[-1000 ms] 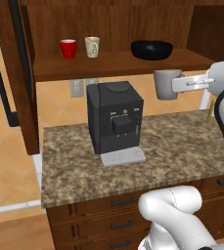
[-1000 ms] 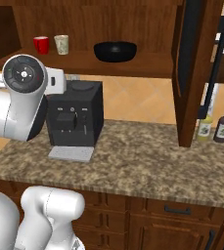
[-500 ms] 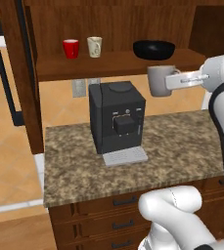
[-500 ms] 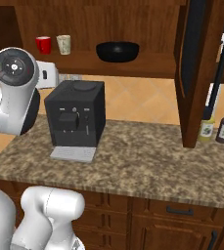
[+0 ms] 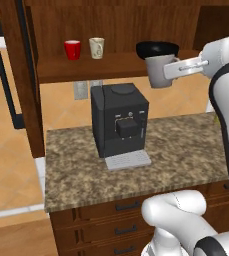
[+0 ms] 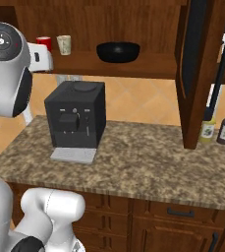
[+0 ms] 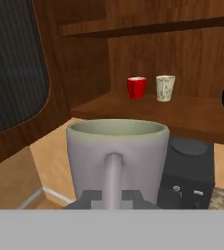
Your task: Gather all objects into one cabinet and sort the glasses and bowls to opposite sides.
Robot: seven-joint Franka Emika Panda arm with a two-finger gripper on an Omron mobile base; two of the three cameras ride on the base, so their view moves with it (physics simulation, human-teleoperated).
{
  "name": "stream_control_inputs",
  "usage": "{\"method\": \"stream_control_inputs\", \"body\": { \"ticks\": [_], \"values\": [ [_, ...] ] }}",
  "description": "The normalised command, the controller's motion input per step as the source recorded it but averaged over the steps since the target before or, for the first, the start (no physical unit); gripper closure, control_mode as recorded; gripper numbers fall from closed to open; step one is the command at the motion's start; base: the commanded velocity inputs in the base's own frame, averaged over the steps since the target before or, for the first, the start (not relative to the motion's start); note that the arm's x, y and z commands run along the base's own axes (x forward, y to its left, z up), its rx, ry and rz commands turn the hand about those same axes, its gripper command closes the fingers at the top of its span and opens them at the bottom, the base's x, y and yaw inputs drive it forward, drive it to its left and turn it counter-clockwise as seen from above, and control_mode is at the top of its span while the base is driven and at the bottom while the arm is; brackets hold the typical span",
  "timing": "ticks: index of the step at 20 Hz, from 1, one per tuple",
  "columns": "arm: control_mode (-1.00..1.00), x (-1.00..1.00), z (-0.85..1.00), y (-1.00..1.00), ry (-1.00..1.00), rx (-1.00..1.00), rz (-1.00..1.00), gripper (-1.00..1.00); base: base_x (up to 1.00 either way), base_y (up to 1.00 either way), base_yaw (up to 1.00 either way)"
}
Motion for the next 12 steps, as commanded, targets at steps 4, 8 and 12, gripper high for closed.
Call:
{"method": "stream_control_inputs", "body": {
  "ticks": [4,8,12],
  "values": [
    [1.0,0.12,0.0,0.12,0.0,-0.03,0.0,1.0,0.03,0.04,0.0],
    [1.0,0.0,0.0,0.0,0.0,0.0,0.0,1.0,0.27,0.03,0.0],
    [1.0,0.0,0.0,0.0,0.0,0.0,0.0,1.0,0.46,0.0,0.0]
  ]
}}
